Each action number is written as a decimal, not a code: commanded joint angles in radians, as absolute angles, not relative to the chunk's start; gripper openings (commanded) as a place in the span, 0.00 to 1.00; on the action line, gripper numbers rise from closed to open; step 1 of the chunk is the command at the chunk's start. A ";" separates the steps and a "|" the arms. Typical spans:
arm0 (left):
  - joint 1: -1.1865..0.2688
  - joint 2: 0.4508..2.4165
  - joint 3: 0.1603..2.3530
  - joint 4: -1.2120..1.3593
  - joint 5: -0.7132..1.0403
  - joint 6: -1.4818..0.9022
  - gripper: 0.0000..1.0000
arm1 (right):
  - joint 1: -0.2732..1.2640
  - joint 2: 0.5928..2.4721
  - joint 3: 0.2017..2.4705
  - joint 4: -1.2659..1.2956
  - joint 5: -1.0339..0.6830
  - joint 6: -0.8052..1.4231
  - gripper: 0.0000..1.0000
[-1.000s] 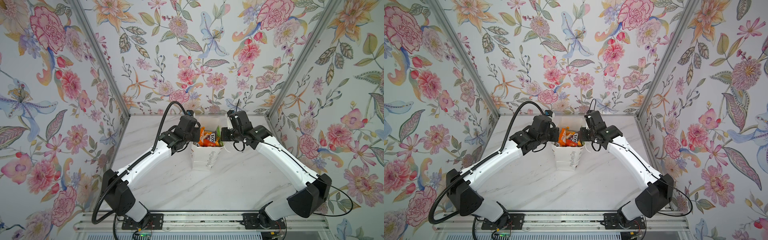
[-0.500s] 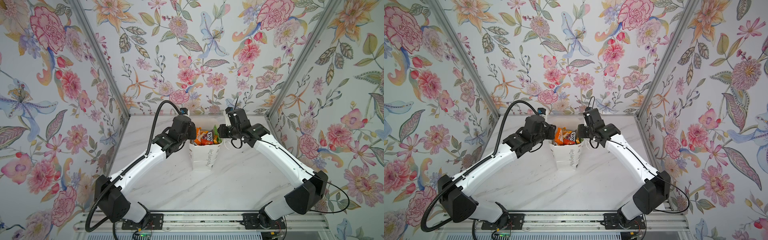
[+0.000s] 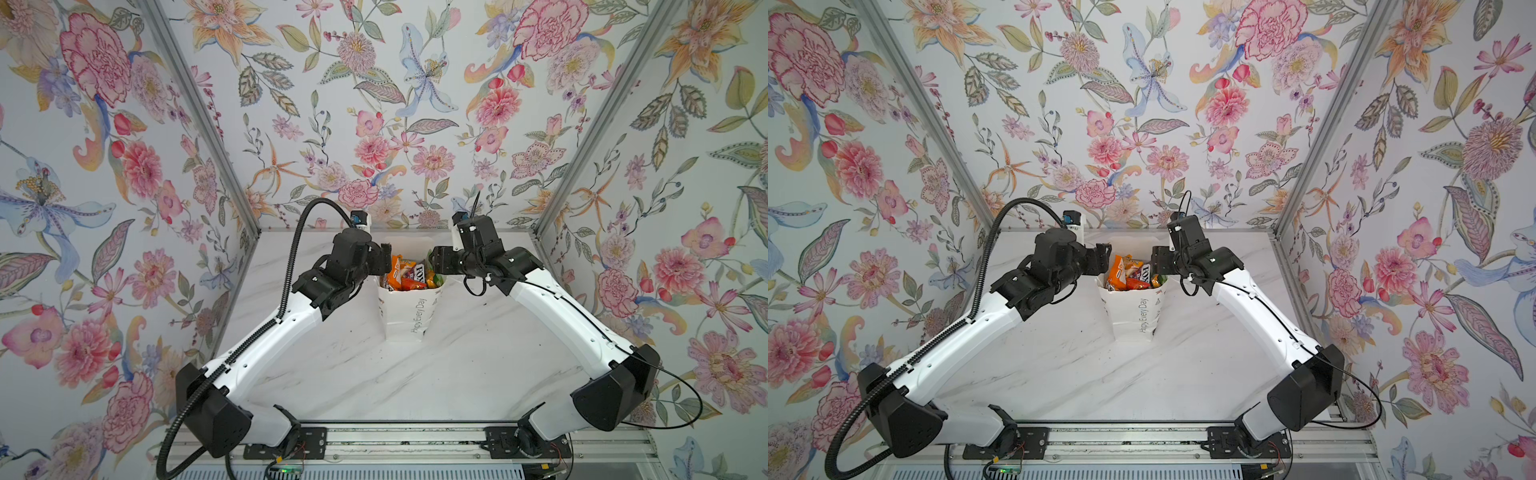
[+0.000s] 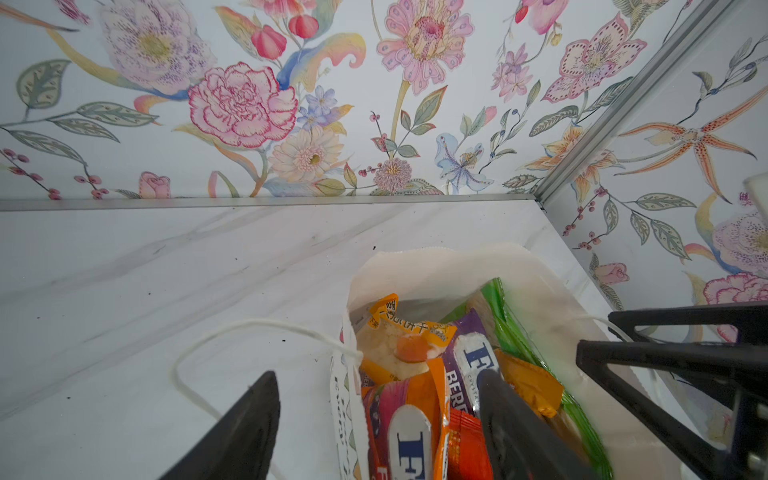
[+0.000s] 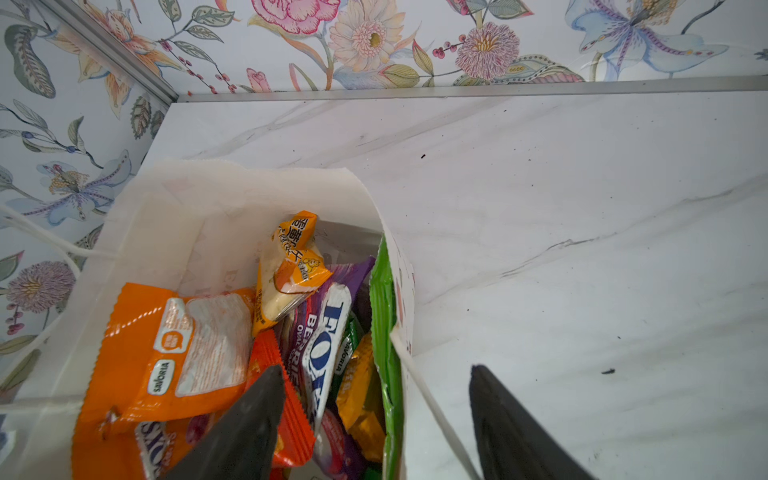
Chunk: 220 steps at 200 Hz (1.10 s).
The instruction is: Place the snacks into the paper bag
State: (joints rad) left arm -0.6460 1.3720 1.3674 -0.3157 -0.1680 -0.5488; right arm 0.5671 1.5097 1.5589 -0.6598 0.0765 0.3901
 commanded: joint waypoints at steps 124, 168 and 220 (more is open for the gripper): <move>-0.543 1.026 0.830 -0.020 -0.828 -0.414 0.99 | 0.304 1.013 1.051 -0.409 0.353 0.312 0.99; -0.429 1.012 0.625 0.190 -0.806 -0.350 0.99 | 0.186 0.937 0.769 -0.220 0.380 0.295 0.99; -0.336 1.155 0.389 0.654 -0.780 -0.179 0.99 | 0.169 0.998 0.402 0.318 0.311 0.061 0.99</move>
State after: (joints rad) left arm -0.3618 1.0981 0.4965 0.3172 -0.7727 -0.3180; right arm 0.1608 0.9588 0.5137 -0.0132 0.3386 0.1997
